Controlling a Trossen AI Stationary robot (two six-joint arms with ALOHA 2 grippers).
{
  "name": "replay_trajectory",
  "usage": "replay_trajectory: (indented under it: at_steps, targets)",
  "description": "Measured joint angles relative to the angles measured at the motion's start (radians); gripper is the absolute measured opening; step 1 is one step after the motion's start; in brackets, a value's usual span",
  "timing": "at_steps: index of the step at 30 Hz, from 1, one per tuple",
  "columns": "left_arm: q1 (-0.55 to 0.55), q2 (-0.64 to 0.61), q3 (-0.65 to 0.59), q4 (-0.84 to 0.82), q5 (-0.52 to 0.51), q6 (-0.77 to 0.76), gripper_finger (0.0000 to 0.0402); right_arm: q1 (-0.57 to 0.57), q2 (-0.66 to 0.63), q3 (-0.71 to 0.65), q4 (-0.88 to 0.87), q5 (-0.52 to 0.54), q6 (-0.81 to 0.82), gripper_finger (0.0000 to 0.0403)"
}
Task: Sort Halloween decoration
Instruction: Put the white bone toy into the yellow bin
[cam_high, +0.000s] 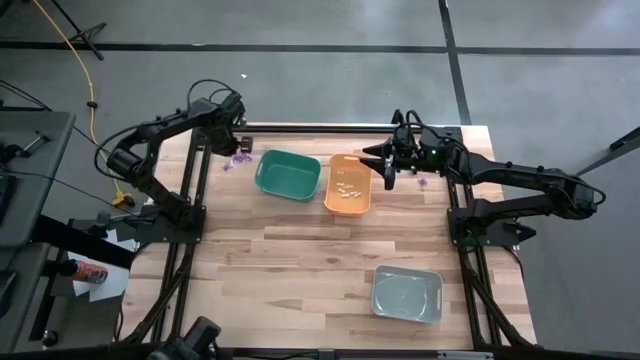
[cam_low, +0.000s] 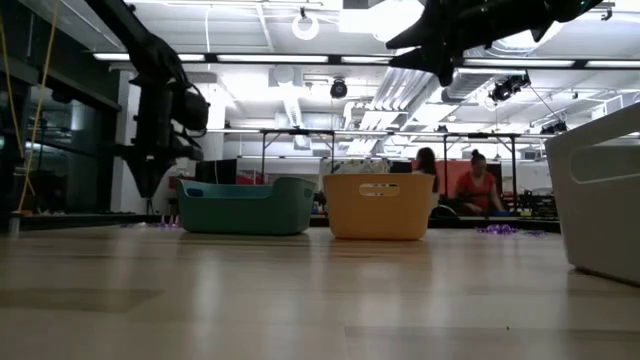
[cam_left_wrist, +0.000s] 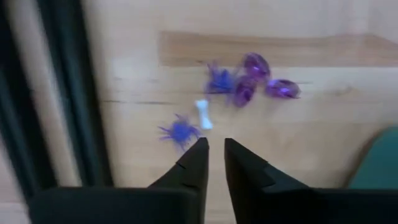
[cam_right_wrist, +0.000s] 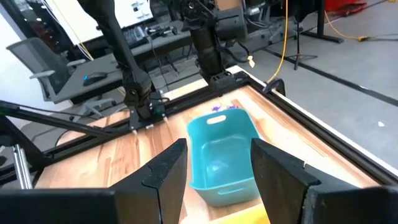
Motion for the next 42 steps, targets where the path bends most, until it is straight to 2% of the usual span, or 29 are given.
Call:
replay_trajectory:
  at_steps: [8,13,23,28,35,42]
  targets:
    - [-0.006,0.106,-0.001,0.010,-0.022,-0.082,0.0111,0.000,0.000,0.000,-0.031,0.000,0.000,0.0171]
    - [-0.012,0.114,0.000,0.039,-0.061,-0.132,0.0131,0.000,0.000,0.000,-0.037,0.000,0.000,0.0171]
    - [-0.011,0.114,0.000,0.058,-0.061,-0.147,0.0133,0.000,0.000,0.000,-0.047,0.000,0.003,0.0171]
    - [-0.019,0.126,0.000,0.076,-0.065,-0.211,0.0133,0.000,0.000,0.000,-0.047,0.000,0.003,0.0171]
    - [-0.081,0.202,0.001,0.066,-0.135,-0.260,0.0133,0.000,0.000,0.000,-0.049,0.000,0.012,0.0171]
    - [-0.098,0.215,0.003,0.067,-0.162,-0.277,0.0133,0.000,0.000,0.000,-0.050,-0.001,0.019,0.0171]
